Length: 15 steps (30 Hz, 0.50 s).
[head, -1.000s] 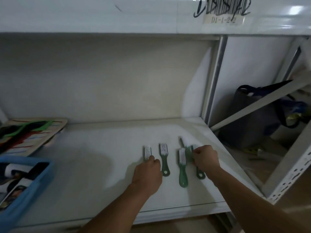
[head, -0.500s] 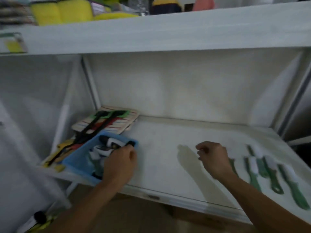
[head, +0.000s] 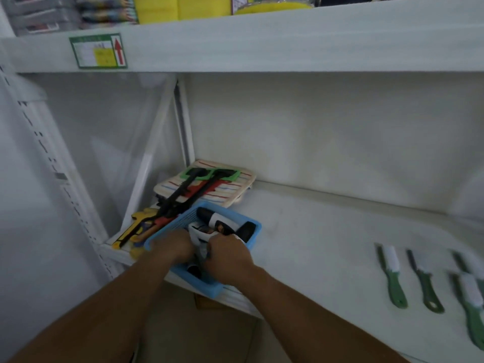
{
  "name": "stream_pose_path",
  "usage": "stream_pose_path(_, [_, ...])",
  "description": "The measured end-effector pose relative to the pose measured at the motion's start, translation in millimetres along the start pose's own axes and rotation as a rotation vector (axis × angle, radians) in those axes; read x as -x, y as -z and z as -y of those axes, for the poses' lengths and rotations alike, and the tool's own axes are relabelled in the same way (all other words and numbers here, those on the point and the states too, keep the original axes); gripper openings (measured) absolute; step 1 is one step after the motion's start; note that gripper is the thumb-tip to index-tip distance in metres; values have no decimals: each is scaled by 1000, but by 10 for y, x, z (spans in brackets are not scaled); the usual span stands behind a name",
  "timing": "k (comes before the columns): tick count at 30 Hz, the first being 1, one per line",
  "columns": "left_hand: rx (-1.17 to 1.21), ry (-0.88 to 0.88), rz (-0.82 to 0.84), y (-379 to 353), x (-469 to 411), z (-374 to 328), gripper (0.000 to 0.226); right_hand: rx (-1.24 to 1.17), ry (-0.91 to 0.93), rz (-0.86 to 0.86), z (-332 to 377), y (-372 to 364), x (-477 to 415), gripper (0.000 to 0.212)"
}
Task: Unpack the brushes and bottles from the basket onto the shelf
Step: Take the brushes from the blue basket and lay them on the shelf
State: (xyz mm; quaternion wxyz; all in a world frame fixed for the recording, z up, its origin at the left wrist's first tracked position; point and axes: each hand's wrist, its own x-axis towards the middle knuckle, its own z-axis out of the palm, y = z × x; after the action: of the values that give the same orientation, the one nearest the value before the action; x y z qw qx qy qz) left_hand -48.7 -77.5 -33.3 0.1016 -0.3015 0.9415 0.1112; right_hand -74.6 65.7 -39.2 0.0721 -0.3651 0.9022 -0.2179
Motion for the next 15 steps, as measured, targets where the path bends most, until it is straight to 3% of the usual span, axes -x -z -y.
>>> stream_pose_path(3, [147, 17, 26, -60, -96, -63, 32, 148, 12, 115, 137, -144, -127, 27])
stream_pose_path(7, [195, 58, -89, -120, -106, -58, 29, 108, -65, 116, 141, -208, -234, 31])
stream_pose_path(9, [299, 47, -159, -104, -6, -52, 22, 31, -115, 73, 119, -178, -236, 30])
stream_pose_path(13, [766, 37, -225, -39, 160, -78, 5, -222, -175, -28, 114, -120, -241, 15])
stream_pose_path(15, [965, 63, -259, -17, 229, -139, 15, -397, -218, -103, 88, -70, -207, 6])
